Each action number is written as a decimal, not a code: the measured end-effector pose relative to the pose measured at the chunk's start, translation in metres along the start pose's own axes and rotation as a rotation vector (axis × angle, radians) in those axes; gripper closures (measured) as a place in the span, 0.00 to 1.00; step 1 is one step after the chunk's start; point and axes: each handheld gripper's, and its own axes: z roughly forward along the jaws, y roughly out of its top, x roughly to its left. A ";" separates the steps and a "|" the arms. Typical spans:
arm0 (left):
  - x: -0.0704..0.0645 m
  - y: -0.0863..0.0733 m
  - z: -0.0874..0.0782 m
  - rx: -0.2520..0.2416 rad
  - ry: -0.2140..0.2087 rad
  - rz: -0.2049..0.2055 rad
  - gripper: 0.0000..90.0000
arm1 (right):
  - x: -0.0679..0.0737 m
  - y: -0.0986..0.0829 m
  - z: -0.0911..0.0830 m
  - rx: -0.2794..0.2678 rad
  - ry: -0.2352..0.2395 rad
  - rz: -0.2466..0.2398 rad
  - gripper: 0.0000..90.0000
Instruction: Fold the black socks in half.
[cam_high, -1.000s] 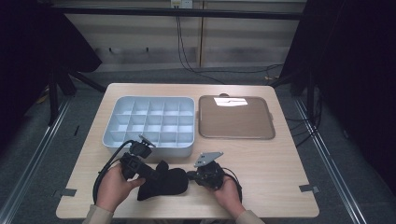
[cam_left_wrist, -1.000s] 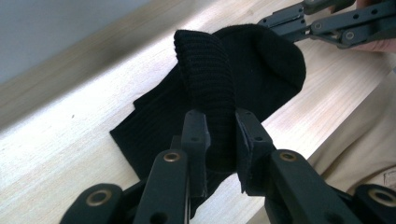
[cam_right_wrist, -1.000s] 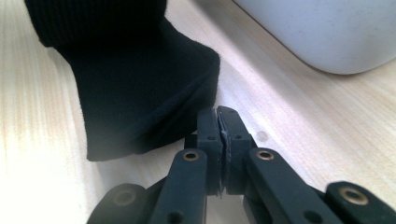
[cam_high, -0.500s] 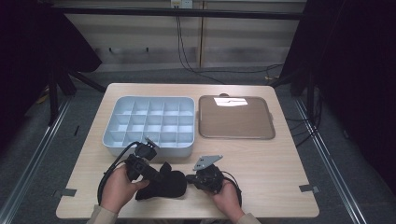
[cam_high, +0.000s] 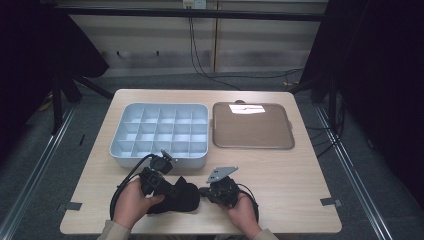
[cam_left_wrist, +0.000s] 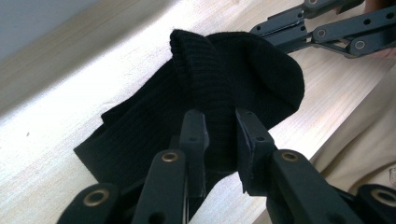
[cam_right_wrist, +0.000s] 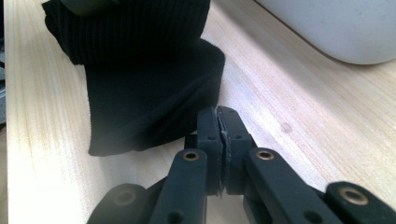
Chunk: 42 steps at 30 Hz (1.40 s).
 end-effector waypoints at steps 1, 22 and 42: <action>0.000 0.000 0.000 0.001 0.000 0.001 0.82 | 0.000 0.000 0.000 0.000 0.001 0.002 0.98; -0.003 -0.001 -0.005 -0.035 -0.021 0.000 0.64 | 0.000 0.000 0.000 -0.001 0.007 0.011 0.99; 0.017 -0.016 -0.013 -0.077 0.047 -0.083 0.51 | -0.001 0.000 0.000 0.004 0.012 0.007 1.00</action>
